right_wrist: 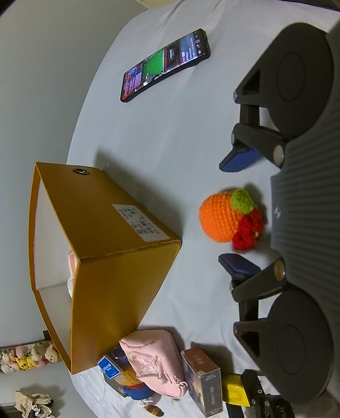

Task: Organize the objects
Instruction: 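Close the left gripper on the tape measure while the right gripper grasps the crocheted ball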

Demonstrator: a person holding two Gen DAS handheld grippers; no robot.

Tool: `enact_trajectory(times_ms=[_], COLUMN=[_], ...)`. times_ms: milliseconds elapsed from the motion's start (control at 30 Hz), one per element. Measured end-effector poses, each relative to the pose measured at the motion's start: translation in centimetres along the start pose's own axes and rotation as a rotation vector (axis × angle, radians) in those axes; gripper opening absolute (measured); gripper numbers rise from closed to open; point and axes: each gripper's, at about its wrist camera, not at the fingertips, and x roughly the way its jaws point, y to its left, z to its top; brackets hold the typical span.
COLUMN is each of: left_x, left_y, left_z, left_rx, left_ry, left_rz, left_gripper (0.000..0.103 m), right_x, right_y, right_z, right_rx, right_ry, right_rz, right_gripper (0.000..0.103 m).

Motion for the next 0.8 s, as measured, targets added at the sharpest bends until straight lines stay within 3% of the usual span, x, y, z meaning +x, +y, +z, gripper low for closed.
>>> enact_trajectory(times_ms=[300,400,800], left_x=[-0.2,-0.2,-1.8], left_y=[-0.2,-0.2,0.4], left_z=[0.1,0.1,-0.1], left_rx=[-0.005,0.003,-0.016], left_ry=[-0.006,-0.002,0.042], left_rz=[0.005,0.006,-0.047], left_gripper=[0.063,0.063,0.063], right_x=[0.4,0.4,-0.5], right_y=[0.2,0.2,0.0], right_z=[0.1,0.0,0.1], right_rx=[0.012,0.017,0.027], right_ry=[0.009,0.010,-0.003], right_rz=[-0.003,0.008,0.028], right_gripper=[0.059,0.050,0.047])
